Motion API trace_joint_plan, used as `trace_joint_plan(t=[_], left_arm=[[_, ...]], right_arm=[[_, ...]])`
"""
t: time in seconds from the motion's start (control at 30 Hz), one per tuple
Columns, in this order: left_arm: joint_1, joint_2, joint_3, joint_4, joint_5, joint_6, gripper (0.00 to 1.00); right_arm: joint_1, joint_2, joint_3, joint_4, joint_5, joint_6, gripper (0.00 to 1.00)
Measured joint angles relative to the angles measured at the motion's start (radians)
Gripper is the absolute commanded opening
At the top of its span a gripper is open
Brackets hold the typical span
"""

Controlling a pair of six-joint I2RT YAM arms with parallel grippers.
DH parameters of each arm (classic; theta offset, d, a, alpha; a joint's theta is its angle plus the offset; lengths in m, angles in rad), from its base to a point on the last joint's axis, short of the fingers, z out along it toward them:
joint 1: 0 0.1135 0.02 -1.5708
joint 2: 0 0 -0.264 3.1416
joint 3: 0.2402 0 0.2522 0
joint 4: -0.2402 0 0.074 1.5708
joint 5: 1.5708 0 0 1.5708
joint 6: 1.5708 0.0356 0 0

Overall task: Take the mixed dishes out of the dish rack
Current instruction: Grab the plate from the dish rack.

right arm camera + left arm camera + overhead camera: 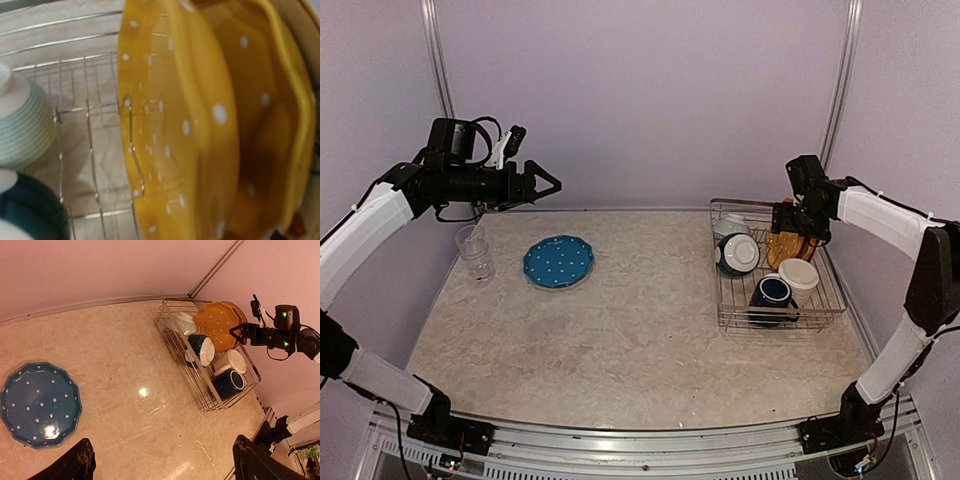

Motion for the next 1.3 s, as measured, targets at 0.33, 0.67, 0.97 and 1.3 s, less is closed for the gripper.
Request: trace_joint_plan(t=[0.33, 0.67, 0.97, 1.3], left_arm=[[0.0, -0.006, 0.0, 0.006, 0.023, -0.015, 0.92], [0.0, -0.006, 0.0, 0.006, 0.023, -0.015, 0.92], [0.0, 0.006, 0.0, 0.005, 0.022, -0.018, 0.93], [0.0, 0.036, 0.0, 0.005, 0.016, -0.035, 0.99]], right_arm=[[-0.017, 0.127, 0.064, 0.048, 0.037, 0.011, 0.65], [-0.02, 0.192, 0.095, 0.09, 0.115, 0.024, 0.33], [-0.019, 0.209, 0.1, 0.114, 0.136, -0.054, 0.04], [-0.004, 0.199, 0.102, 0.103, 0.139, -0.077, 0.0]])
